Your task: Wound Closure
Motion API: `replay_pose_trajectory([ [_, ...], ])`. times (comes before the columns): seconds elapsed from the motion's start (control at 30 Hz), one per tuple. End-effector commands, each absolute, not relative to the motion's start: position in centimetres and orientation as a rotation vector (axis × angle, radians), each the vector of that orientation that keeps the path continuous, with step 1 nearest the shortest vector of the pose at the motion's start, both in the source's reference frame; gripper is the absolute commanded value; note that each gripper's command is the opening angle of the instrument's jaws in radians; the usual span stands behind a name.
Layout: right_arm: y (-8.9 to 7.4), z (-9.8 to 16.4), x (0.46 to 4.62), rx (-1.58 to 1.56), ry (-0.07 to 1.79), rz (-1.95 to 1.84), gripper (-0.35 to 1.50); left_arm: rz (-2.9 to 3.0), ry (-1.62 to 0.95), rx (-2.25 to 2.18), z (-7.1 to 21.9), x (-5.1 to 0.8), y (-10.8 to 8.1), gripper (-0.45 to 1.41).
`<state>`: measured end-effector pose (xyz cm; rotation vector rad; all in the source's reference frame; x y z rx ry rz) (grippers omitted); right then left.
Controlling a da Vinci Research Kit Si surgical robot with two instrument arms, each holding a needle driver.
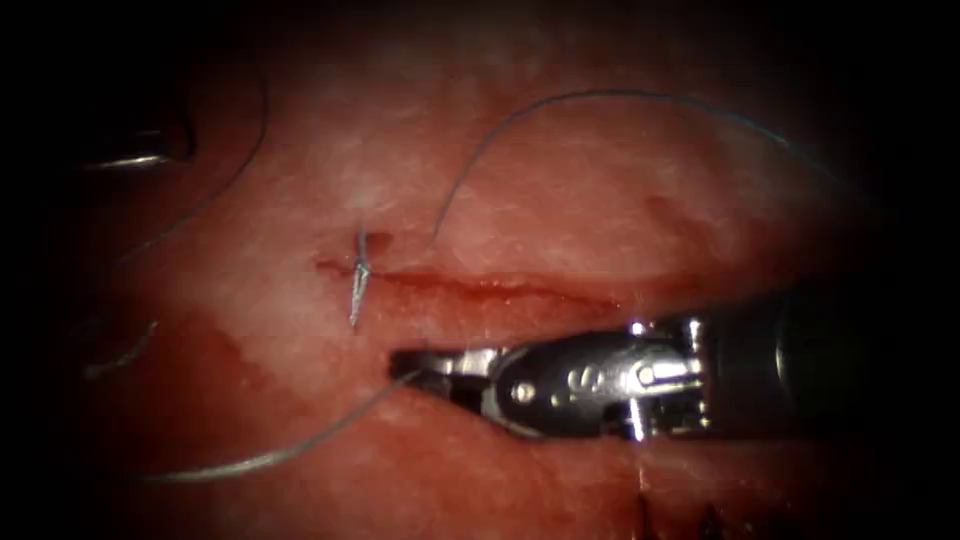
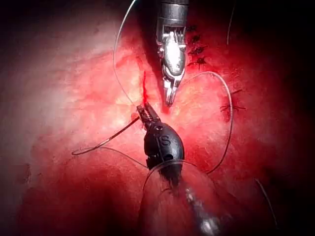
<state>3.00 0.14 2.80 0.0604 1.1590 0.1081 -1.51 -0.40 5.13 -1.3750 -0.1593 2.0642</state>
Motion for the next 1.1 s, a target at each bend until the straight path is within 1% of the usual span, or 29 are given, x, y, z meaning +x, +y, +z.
replay_pose_trajectory([
  [0.03, 0.0, 2.7, 3.03, 0.074, 1.169, 0.11, -0.35, 2.064, -0.166, -1.373, 5.2, -1.54, -0.5, -0.45],
  [0.23, -0.3, 2.1, 3.04, 0.106, 1.198, 0.117, -0.35, 2.064, -0.166, -1.373, 5.2, -1.54, -0.5, -0.45],
  [0.53, -0.8, 1.2, 3.25, 0.12, 1.259, 0.089, -0.35, 2.064, -0.166, -1.373, 5.2, -1.54, -0.5, -0.45],
  [0.57, -0.8, 1.2, 3.25, 0.1, 1.25, 0.083, -0.08, 2.064, -0.166, -1.373, 5.2, -1.54, -0.5, -0.45],
  [0.6, -0.7, 1.2, 3.24, 0.071, 1.233, 0.079, 0.25, 2.064, -0.165, -1.373, 5.2, -1.54, -0.5, -0.45],
  [0.63, -0.7, 1.2, 3.22, 0.047, 1.22, 0.078, 0.64, 2.064, -0.168, -1.375, 5.2, -1.54, -0.5, -0.45],
  [0.67, -0.6, 1.2, 3.19, 0.024, 1.209, 0.083, 0.88, 2.064, -0.168, -1.375, 5.2, -1.54, -0.5, -0.45],
  [0.7, -0.5, 1.3, 3.17, 0.012, 1.198, 0.096, 1.04, 2.064, -0.168, -1.375, 5.2, -1.55, -0.5, -0.45],
  [0.73, -0.5, 1.4, 3.13, 0.001, 1.186, 0.101, 1.14, 2.064, -0.168, -1.375, 5.2, -1.55, -0.5, -0.45],
  [0.93, -0.1, 2.0, 2.93, -0.036, 1.152, 0.128, 1.23, 2.064, -0.169, -1.376, 5.2, -1.55, -0.5, -0.45],
  [1.1, 0.0, 2.5, 2.88, -0.068, 1.13, 0.132, 1.23, 2.064, -0.168, -1.376, 5.2, -1.55, -0.5, -0.45],
])
